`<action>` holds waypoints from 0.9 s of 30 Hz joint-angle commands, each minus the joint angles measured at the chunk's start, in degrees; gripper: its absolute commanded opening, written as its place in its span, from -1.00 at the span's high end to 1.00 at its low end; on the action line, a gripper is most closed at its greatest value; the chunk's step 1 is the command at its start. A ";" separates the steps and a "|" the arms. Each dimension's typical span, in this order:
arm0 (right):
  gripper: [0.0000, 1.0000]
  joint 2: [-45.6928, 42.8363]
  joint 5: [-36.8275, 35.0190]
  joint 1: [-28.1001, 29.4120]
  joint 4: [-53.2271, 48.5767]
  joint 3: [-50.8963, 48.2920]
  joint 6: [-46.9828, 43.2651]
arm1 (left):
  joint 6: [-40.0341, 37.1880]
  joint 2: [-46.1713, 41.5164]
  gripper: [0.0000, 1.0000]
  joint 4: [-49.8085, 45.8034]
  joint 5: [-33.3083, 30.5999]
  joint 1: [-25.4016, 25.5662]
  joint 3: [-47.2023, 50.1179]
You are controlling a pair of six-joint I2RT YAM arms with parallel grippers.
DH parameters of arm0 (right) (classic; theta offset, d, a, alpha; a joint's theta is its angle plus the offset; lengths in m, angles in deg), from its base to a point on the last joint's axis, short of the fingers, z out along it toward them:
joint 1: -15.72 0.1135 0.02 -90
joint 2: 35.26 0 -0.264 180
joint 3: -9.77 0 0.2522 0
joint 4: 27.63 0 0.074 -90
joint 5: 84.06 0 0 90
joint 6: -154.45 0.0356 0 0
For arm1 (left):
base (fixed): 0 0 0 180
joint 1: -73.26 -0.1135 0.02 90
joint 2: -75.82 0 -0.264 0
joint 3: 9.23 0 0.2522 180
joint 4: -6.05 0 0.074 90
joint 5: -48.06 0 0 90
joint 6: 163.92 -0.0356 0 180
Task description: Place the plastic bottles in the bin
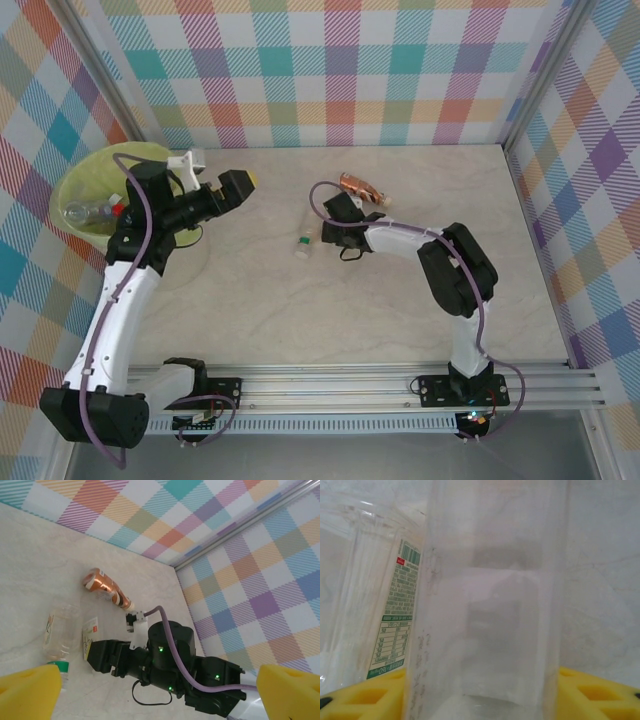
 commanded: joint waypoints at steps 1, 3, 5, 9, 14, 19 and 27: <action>-0.02 -3.12 -1.36 -0.29 5.00 -2.88 -3.72 | -1.80 1.17 -1.00 -1.42 -4.34 2.68 -1.46; 0.04 -6.30 -0.86 -0.30 7.95 -5.80 -5.69 | -1.59 2.17 -1.00 -1.27 -5.94 4.05 -1.56; 0.05 -10.68 1.67 -0.29 12.32 -9.83 -8.77 | -1.59 3.30 -1.00 -0.90 -6.44 5.38 -1.82; 0.05 -19.12 9.18 -0.03 23.56 -18.78 -13.85 | -0.99 6.13 -1.00 -0.49 -7.12 7.51 -2.77; 0.06 -26.25 17.29 0.66 27.88 -22.70 -18.08 | 1.64 10.11 -1.00 2.64 -6.91 10.15 -2.75; 0.05 -29.10 26.60 1.38 30.98 -22.96 -19.49 | 2.75 15.18 -1.00 4.90 -5.32 13.69 -4.05; 0.04 -29.12 35.71 1.64 30.80 -20.14 -19.83 | -0.85 19.81 -1.00 1.54 -16.60 19.65 -7.97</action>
